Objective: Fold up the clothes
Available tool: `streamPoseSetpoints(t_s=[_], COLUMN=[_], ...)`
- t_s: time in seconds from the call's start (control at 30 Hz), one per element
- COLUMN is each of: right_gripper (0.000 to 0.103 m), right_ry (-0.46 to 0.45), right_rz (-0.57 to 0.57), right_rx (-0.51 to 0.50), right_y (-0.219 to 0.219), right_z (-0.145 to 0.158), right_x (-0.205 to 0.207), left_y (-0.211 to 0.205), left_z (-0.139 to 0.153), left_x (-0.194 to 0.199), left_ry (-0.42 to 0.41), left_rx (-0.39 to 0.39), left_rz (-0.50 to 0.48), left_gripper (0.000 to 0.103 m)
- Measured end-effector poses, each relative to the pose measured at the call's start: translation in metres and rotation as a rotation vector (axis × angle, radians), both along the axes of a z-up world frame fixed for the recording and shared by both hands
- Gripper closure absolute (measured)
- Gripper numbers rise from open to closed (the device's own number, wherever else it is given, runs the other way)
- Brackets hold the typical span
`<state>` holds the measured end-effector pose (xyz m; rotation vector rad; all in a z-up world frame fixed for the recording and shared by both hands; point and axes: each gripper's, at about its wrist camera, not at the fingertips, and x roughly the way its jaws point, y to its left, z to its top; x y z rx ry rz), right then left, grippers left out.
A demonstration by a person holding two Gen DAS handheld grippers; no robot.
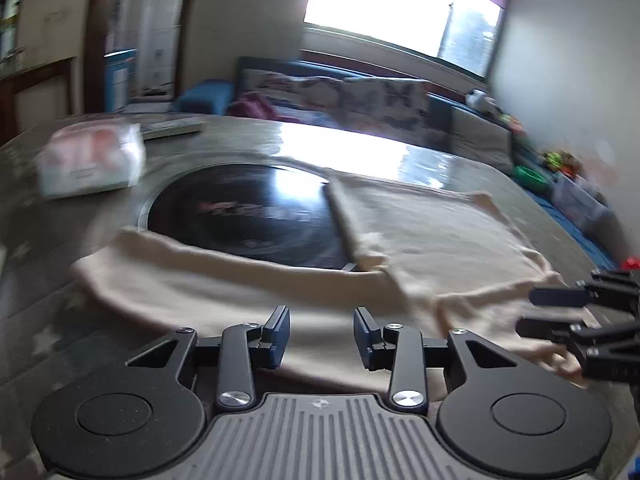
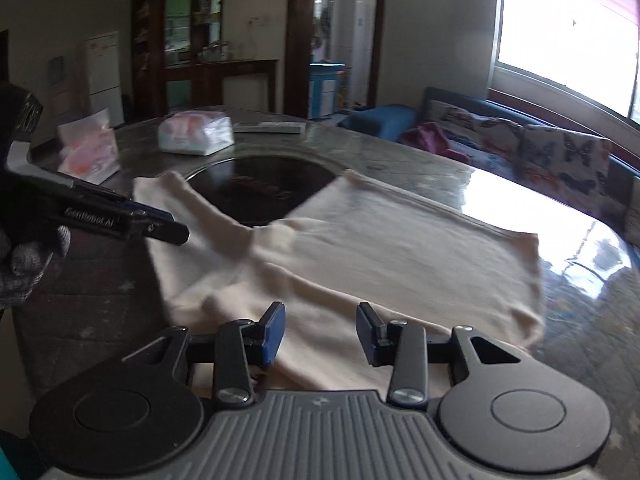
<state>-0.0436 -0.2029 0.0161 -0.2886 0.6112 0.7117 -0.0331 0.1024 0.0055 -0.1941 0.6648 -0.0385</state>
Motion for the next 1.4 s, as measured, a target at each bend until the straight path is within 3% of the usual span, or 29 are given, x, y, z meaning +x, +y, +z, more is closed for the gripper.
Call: streamPoseSetpoints(t_s=[0.13,0.27,0.4,0.63,0.73,0.8,0.83,0.93,1.2,1.4], right_gripper=[0.065,0.065,0.065,0.065,0.065,0.065,0.065,0.065,0.065,0.065], right_ry=[0.017,0.015,0.039,0.004,-0.007,-0.013,-0.016,-0.024,-0.009,-0.007], right_rz=[0.039,0.061,0.063,0.037,0.014,-0.005,-0.016,-0.047,-0.217,-0.320], right_rx=[-0.017,-0.039,-0.044,-0.003,0.016,0.027,0.032,0.047,0.130,0.177], right_y=[0.018,0.028,0.032,0.020,0.011,0.003,-0.002,-0.013,-0.069,-0.106], right_z=[-0.008,-0.012,-0.015,0.001,0.008,0.012,0.013,0.017,0.015,0.009], right_x=[-0.001,-0.005,-0.003,-0.006,-0.006,-0.008,-0.008,-0.010,-0.009,-0.013], left_y=[0.028,0.059,0.077,0.092,0.092,0.093,0.094,0.083,-0.011,-0.096], left_z=[0.000,-0.001,-0.003,-0.010,-0.011,-0.011,-0.010,0.006,0.070,0.089], left_x=[-0.009,-0.014,-0.007,0.011,0.016,0.019,0.018,0.014,0.017,0.030], left_ry=[-0.009,-0.007,0.000,0.023,0.025,0.028,0.024,-0.037,-0.184,-0.211], left_rx=[0.019,-0.010,-0.016,-0.039,-0.016,-0.021,-0.046,-0.093,-0.157,-0.201], left_rz=[0.155,0.288,0.372,0.465,0.475,0.475,0.470,0.404,0.022,-0.230], left_gripper=[0.060,0.058,0.058,0.060,0.077,0.097,0.097,0.099,0.099,0.099])
